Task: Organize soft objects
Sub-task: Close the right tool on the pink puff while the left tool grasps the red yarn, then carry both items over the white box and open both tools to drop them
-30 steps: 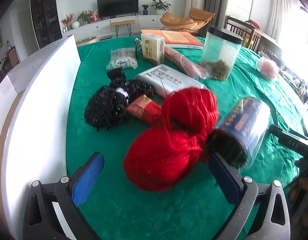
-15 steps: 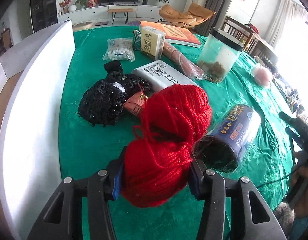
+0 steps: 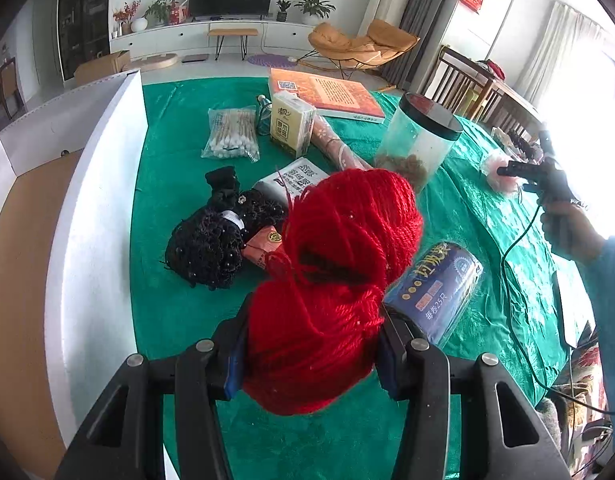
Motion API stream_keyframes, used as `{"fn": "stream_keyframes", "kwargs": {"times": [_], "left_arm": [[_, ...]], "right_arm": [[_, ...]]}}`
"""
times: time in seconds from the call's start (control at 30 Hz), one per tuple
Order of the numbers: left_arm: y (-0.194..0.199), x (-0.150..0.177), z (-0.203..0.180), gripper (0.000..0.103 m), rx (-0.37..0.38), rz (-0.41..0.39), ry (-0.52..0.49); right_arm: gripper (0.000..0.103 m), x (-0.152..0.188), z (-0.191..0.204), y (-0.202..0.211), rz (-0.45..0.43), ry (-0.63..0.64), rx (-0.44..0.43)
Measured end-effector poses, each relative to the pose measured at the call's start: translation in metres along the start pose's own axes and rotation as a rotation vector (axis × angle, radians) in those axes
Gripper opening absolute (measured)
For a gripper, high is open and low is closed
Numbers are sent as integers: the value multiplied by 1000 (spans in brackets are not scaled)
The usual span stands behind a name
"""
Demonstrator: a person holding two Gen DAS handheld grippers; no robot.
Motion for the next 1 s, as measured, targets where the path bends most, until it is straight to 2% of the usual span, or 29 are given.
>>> {"fn": "stream_keyframes", "kwargs": {"times": [0.03, 0.07, 0.1, 0.17, 0.23, 0.33, 0.43, 0.53, 0.67, 0.73, 0.8, 0.83, 0.87, 0.9, 0.93, 1.0], "left_arm": [[3, -3, 1, 51, 3, -5, 2], [7, -6, 3, 51, 7, -12, 10], [11, -9, 5, 51, 14, -18, 22], [17, -15, 10, 51, 42, -28, 56], [24, -20, 15, 51, 63, -38, 86], [38, -27, 31, 51, 72, -64, 127], [63, -33, 56, 51, 65, -104, 166], [90, -34, 95, 51, 7, -151, 192], [123, -26, 157, 51, -101, -190, 243], [137, -18, 187, 52, -175, -208, 257], [149, -10, 215, 56, -281, -221, 268], [154, -5, 226, 66, -329, -228, 272], [159, -3, 235, 80, -351, -240, 277], [163, -2, 242, 89, -357, -264, 285], [169, -2, 246, 101, -369, -294, 296], [180, -3, 251, 103, -392, -360, 308]], "right_arm": [[80, 3, -1, -13, 39, -3, 9], [22, 5, -1, -21, 58, -20, -15], [13, 8, 0, -25, 69, -40, -43], [15, 4, 2, -14, 23, -79, -62], [15, -2, 16, 8, -32, -117, -141], [15, -16, 62, 55, -109, -86, -242], [14, -23, 125, 117, -180, -1, -334], [14, -18, 206, 180, -216, 107, -461], [14, 15, 334, 256, -213, 257, -672], [15, 38, 399, 289, -197, 319, -788], [16, 64, 458, 312, -158, 353, -907], [27, 77, 484, 317, -126, 361, -960], [51, 89, 508, 320, -95, 370, -995], [71, 102, 529, 320, -63, 382, -1032], [86, 113, 545, 318, -31, 390, -1056], [85, 134, 558, 311, -5, 378, -1064]]}}
Point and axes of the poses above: each gripper's, at about its wrist camera, not at the fingertips, and y roughly against the way its jaws point, z to its left, x to its underside, the point moved 10 cm from there along -y, roughly the way its jaws point, and after that the axes turned 10 degrees about y, right-handed, at the moved point
